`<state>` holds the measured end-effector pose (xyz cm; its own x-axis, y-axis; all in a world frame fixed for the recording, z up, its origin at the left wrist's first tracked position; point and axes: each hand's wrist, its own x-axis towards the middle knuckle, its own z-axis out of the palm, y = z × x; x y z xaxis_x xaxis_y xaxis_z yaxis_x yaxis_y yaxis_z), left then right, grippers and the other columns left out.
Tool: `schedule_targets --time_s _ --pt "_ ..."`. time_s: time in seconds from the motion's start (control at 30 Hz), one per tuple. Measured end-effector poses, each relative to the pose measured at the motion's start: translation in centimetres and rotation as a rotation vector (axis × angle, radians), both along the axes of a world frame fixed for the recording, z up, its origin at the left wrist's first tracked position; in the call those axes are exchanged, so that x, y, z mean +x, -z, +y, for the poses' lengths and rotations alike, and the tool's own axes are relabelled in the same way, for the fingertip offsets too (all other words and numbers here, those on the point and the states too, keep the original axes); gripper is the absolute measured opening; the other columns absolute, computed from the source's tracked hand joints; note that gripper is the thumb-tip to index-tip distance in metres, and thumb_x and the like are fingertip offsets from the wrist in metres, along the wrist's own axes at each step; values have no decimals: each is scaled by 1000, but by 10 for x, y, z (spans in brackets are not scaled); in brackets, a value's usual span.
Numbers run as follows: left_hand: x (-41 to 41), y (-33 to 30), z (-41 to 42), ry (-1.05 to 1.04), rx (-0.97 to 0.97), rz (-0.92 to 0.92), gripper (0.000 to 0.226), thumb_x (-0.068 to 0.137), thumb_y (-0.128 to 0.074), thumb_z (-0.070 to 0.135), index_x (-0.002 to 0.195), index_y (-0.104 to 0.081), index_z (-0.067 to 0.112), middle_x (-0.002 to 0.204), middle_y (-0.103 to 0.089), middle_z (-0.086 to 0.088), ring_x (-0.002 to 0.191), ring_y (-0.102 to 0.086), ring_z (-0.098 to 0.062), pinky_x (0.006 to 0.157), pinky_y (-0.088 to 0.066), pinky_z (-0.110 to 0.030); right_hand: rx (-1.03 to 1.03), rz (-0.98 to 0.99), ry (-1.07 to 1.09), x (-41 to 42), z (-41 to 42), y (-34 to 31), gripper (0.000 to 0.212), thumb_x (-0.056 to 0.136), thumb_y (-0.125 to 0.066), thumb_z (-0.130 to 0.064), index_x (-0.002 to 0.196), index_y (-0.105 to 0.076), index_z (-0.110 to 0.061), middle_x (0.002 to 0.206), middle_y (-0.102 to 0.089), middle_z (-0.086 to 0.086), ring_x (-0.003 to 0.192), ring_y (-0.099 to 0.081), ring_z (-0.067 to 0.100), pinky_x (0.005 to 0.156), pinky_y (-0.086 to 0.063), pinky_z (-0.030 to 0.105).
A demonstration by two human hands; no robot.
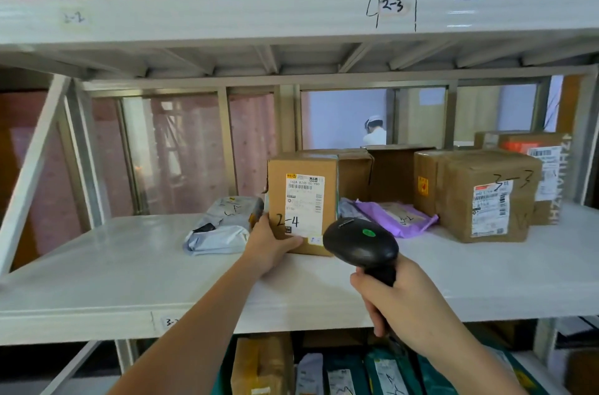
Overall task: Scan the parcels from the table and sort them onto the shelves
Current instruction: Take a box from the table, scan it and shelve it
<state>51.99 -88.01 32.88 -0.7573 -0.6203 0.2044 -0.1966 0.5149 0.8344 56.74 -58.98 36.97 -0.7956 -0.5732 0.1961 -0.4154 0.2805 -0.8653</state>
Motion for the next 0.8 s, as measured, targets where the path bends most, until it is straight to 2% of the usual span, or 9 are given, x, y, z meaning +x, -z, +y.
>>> schedule_targets --time_s 0.1,0.2,0.3,0.4,0.47,0.53,0.63,0.73,0.8 --pt "-7 1 6 -56 -55 -37 102 72 -90 50 150 -35 14 152 -46 -6 141 -45 -29 116 -42 -48 13 -1 10 9 1 1 10 97 -60 -21 92 -58 -13 49 -57 1 47 -57 16 61 -57 32" --pt "-8 0 11 -90 -101 -71 103 70 -88 57 147 -35 14 148 -43 -7 140 -44 -30 113 -42 -49 42 -17 27 18 4 6 14 96 -60 -23 90 -57 -11 48 -58 2 47 -58 16 74 -59 39" --pt "-7 1 14 -108 -125 -62 101 72 -88 55 145 -34 12 148 -41 -9 142 -41 -31 113 -39 -50 47 -56 81 28 17 11 14 96 -61 -25 91 -59 -12 47 -59 2 48 -60 14 73 -58 32" --pt "-6 5 12 -104 -133 -29 96 73 -89 50 142 -36 9 145 -42 -10 140 -42 -32 112 -40 -49 17 -95 152 41 36 15 12 95 -63 -24 91 -59 -13 48 -58 1 46 -58 13 64 -57 26" --pt "-5 6 8 -95 -107 -27 96 73 -91 46 142 -36 8 145 -41 -11 139 -43 -32 113 -40 -49 3 -104 198 47 50 17 11 94 -64 -25 91 -59 -15 48 -59 0 46 -58 11 66 -58 30" --pt "1 5 4 -67 -37 3 108 66 -94 48 145 -32 10 146 -43 -10 138 -45 -32 114 -42 -51 1 -90 224 51 64 20 13 94 -64 -26 90 -59 -15 48 -58 0 46 -57 10 68 -58 34" --pt "12 8 -2 -48 2 61 131 46 -87 65 152 -26 19 143 -49 -8 137 -49 -31 112 -45 -53 9 -39 232 57 81 25 16 97 -61 -24 86 -55 -13 47 -56 -1 44 -55 12 58 -52 26" --pt "43 -2 25 -100 -7 -28 105 79 -86 43 154 -24 5 153 -36 -17 142 -40 -37 115 -41 -53 -2 4 219 63 97 27 16 97 -60 -21 86 -55 -10 47 -56 -1 43 -54 14 52 -50 21" --pt "61 -4 42 -94 -88 -70 78 89 -78 42 146 -40 5 146 -41 -18 136 -45 -37 110 -44 -53 -5 17 198 67 108 27 14 97 -59 -19 88 -56 -10 47 -57 0 43 -54 15 51 -50 20"
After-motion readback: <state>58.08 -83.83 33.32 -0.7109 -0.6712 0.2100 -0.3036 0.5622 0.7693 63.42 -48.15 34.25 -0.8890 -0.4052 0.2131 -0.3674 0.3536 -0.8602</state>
